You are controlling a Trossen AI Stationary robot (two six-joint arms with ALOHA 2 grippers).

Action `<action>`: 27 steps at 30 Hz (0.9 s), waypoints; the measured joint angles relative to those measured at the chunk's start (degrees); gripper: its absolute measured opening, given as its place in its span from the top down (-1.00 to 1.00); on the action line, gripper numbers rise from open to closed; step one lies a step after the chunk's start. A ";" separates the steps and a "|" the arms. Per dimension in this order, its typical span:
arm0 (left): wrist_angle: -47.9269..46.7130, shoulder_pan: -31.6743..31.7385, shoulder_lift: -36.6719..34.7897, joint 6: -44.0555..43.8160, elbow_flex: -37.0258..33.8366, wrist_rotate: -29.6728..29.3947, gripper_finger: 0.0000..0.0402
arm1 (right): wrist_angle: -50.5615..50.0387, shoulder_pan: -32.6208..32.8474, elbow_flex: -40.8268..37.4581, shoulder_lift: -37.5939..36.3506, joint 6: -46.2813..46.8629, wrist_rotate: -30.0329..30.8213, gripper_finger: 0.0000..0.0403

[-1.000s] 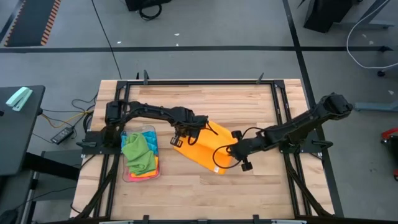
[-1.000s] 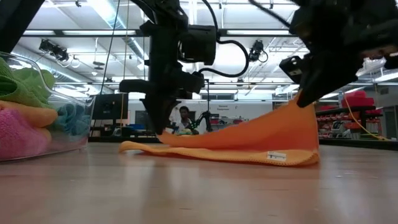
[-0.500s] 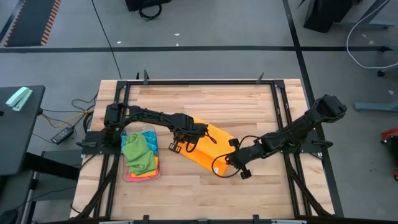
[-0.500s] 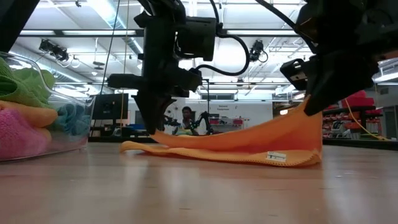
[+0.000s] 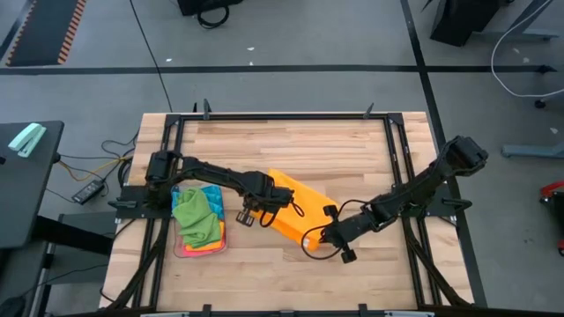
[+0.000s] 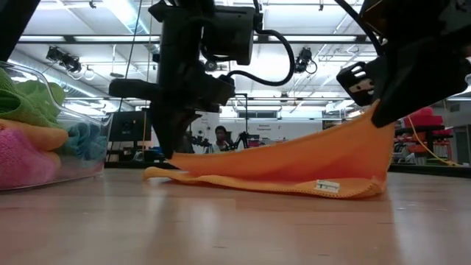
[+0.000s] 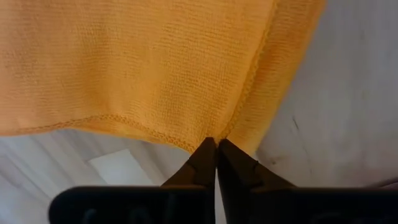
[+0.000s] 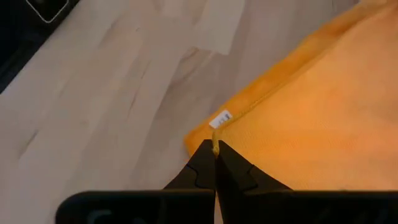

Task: Fold microfiber towels
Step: Fold the yellow microfiber cloth

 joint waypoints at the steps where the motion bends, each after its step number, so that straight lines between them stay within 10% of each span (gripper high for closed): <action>1: -0.04 -0.26 0.00 -0.18 0.00 -0.02 0.94 | 0.12 0.37 0.00 0.05 0.32 0.00 0.98; 27: -3.13 -3.01 0.33 -5.83 -4.25 -1.94 0.86 | -3.02 1.71 9.03 10.93 0.48 1.87 0.98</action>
